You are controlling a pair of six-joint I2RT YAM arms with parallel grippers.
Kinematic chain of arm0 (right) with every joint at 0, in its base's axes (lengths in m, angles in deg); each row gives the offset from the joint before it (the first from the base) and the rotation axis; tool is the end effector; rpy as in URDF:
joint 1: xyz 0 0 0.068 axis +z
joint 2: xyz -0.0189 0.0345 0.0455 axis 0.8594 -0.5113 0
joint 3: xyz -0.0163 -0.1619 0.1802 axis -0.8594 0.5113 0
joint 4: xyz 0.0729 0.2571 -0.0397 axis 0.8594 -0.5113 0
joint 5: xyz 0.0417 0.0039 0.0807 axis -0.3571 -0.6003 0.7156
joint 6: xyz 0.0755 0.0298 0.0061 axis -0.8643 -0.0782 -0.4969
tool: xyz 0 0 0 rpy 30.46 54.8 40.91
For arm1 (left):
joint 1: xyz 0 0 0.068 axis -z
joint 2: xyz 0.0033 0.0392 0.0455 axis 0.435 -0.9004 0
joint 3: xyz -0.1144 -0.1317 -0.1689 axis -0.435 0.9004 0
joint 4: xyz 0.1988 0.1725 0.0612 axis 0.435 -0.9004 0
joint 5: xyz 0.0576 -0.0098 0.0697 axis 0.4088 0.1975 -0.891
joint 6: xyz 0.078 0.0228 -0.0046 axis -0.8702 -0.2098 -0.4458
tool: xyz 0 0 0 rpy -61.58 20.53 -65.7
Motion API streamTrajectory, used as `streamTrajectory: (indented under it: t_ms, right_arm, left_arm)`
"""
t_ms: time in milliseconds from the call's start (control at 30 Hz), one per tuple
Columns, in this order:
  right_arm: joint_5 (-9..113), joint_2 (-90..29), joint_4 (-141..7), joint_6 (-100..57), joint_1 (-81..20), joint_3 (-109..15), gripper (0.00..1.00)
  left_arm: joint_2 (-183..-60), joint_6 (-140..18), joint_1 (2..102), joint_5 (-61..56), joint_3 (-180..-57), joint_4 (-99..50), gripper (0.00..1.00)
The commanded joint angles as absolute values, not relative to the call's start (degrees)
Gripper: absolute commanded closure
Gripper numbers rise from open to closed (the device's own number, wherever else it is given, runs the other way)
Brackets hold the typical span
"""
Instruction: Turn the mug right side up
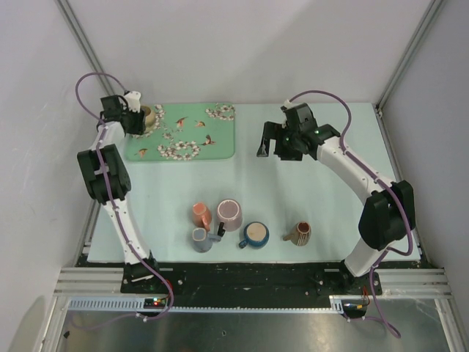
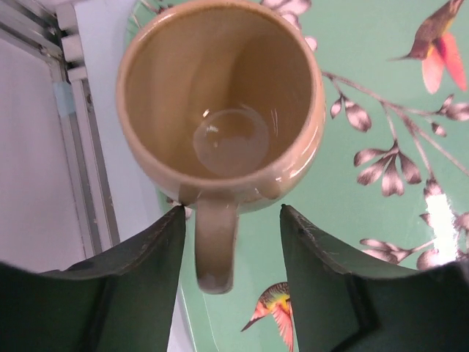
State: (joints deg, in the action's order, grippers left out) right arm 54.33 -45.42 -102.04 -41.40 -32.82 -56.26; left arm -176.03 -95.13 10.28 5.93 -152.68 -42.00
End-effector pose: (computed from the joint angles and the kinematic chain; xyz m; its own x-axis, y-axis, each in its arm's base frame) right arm 0.3566 0.1905 0.2497 -0.8272 0.0822 -0.5559 -0.1912 0.8891 0.4160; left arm 0.5228 0.1238 0.1607 -0.5658 0.2259 -0.7930 0.1966 0.9710 0.1363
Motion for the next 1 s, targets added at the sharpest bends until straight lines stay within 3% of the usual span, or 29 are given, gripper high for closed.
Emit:
streamTrajectory:
  t_ms: [0,200,333,433,700,967]
  right_arm:
    - [52.89,-43.60,-102.03,-39.52,-32.21,-57.59,0.01]
    - [52.66,-41.87,-102.22,-38.96,-32.22,-56.92,0.01]
    - [52.68,-40.97,-103.48,-38.28,-32.14,-56.07,0.00]
    - [50.79,-40.70,-106.18,-36.24,-30.93,-55.46,0.01]
    - [47.05,-38.46,-110.14,-34.21,-27.47,-51.33,0.01]
    - [46.35,-32.54,-109.47,-38.90,-33.32,-42.80,0.00]
  left_arm:
    - [-172.00,-100.89,10.11,5.57,-151.30,-42.93,0.40]
    - [-171.15,-102.97,10.05,5.94,-151.00,-44.98,0.32]
    - [-168.05,-102.52,9.71,6.03,-150.11,-45.72,0.10]
    - [-163.75,-101.38,9.07,5.17,-148.37,-45.90,0.02]
    - [-143.22,-104.43,12.08,8.91,-134.75,-57.54,0.01]
    - [-129.37,-104.06,32.15,12.18,-127.90,-79.47,0.08]
